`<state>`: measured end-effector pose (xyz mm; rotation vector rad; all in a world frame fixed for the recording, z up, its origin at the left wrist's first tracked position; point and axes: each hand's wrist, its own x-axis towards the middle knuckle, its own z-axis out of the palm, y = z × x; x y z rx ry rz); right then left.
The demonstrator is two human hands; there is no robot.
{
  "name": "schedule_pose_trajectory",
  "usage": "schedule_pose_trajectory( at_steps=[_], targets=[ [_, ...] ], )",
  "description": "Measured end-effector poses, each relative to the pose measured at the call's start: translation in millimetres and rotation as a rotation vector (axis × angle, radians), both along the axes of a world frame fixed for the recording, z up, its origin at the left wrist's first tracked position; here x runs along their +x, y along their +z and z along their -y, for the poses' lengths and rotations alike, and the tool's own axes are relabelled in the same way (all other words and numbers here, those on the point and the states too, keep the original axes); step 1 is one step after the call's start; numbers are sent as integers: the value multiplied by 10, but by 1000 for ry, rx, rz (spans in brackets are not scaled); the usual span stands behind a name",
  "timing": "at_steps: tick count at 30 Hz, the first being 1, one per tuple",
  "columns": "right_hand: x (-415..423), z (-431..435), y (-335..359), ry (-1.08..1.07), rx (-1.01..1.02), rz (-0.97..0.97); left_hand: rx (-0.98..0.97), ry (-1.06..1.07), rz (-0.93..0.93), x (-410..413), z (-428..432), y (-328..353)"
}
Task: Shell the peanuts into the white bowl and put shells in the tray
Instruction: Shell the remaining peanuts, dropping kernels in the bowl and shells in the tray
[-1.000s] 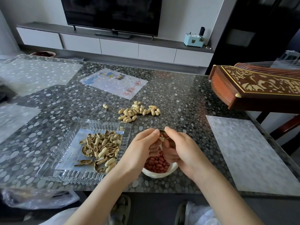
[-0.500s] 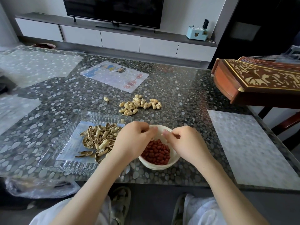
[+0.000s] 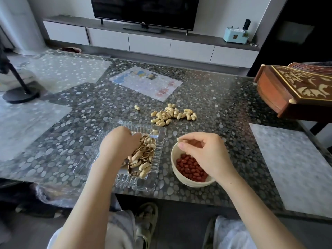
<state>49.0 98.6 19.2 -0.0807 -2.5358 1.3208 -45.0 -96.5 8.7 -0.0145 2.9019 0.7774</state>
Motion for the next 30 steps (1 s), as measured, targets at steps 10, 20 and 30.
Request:
schedule_pose_trajectory(
  at_steps=[10, 20, 30],
  targets=[
    [-559, 484, -4, 113, 281, 72, -22, 125, -133, -101, 152, 6],
    [-1606, -17, -220, -6, 727, 474, 201, 189, -331, -128, 153, 79],
    [-1682, -60, -337, 42, 884, 406, 260, 82, -374, -102, 29, 127]
  ],
)
